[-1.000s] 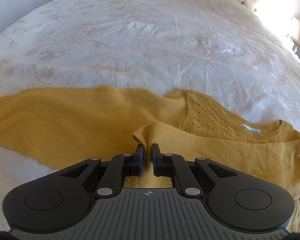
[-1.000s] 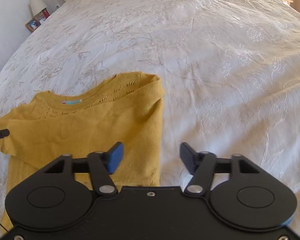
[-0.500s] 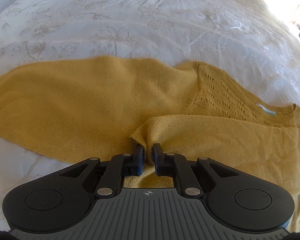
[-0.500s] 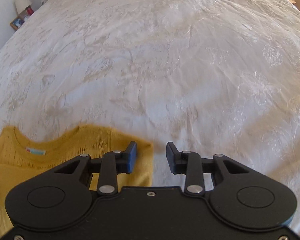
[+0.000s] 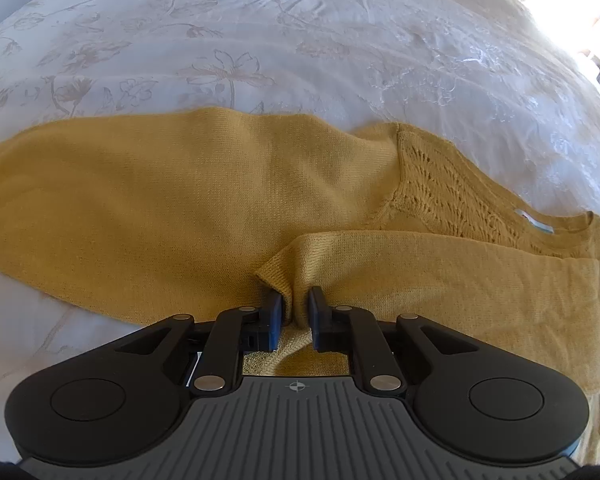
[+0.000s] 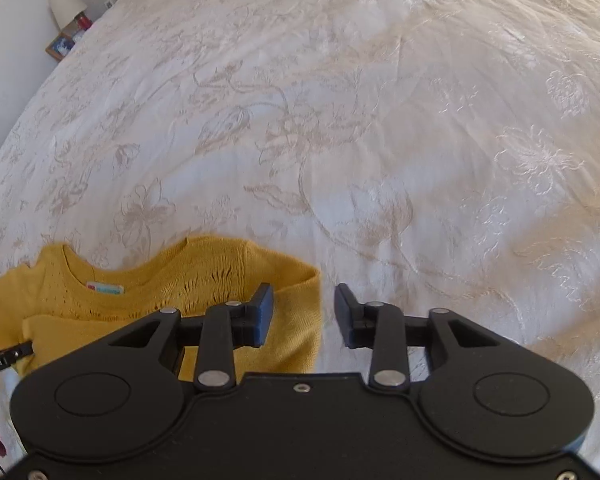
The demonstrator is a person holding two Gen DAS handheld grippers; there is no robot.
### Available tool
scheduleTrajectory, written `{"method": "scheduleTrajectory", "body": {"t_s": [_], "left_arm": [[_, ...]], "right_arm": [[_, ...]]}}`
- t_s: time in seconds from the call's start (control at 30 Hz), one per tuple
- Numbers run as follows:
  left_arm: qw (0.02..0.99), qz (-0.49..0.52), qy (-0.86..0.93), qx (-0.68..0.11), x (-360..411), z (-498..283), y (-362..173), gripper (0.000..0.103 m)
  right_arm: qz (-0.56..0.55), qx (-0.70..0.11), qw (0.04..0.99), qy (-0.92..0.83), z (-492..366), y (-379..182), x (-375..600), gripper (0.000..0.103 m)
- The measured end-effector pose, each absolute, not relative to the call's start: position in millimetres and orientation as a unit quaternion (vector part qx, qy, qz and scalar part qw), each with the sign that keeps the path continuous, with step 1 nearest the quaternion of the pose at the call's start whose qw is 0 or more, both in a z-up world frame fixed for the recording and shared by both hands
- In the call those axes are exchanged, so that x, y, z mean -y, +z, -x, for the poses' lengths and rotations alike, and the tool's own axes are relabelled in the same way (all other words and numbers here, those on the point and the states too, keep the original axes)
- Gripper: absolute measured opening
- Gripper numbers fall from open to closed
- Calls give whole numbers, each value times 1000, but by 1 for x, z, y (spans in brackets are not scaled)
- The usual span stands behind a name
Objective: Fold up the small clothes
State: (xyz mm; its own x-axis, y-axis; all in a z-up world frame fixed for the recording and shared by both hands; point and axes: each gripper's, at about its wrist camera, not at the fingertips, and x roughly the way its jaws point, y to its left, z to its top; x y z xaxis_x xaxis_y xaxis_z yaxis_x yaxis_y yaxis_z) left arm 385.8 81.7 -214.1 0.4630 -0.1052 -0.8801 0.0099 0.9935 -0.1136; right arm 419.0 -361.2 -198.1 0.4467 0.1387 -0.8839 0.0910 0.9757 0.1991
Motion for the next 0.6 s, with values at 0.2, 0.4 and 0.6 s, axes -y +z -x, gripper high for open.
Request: {"method": "scheduleTrajectory", "body": {"t_s": [0.2,0.4,0.6], "left_arm": [[848,51,-41,-526,-85,-389,-211,16],[848,58,-44,-525,-86,-388,-213,16],[847,57,-47,-526,-85,-389,-210,17]], "right_arm": [[-93,-486,867,-59,-407,-189,361,25],[-135,-496,857,-15,-345,-179,352,51],[-141,-523,840,9,-320,-191,327,51]]}}
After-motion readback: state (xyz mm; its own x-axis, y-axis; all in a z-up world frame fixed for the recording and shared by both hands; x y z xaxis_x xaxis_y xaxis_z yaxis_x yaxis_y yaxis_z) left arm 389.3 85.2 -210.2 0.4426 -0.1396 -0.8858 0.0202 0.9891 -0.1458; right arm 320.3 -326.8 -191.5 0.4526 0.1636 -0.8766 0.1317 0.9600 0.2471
